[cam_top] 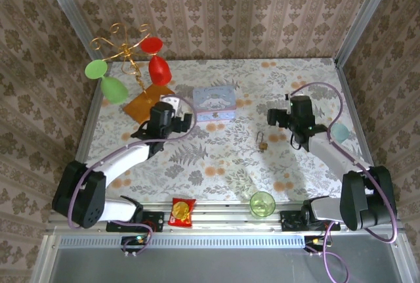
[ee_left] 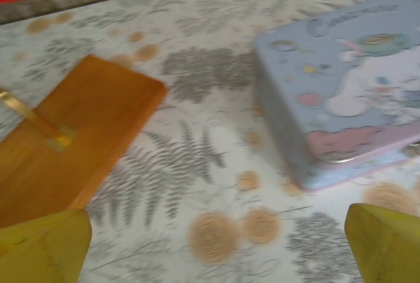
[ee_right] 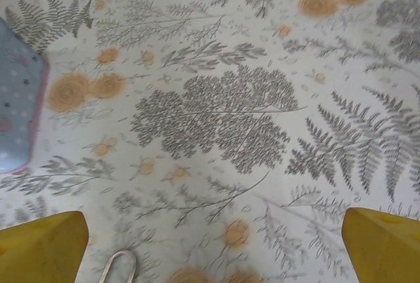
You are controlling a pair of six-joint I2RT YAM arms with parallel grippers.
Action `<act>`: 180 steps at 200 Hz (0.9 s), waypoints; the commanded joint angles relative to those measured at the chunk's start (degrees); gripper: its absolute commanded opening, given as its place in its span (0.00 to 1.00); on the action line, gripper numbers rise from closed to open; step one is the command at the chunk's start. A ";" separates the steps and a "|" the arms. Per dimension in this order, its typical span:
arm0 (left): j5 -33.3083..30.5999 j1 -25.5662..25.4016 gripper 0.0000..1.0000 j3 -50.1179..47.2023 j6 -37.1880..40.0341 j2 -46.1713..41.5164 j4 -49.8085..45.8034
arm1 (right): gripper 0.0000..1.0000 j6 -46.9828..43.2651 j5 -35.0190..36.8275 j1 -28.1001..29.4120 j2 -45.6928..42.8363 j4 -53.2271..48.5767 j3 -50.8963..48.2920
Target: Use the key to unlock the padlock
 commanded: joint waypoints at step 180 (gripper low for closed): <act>14.23 27.37 1.00 -16.28 9.16 14.03 41.72 | 1.00 -4.57 0.14 -7.28 13.50 48.48 -16.59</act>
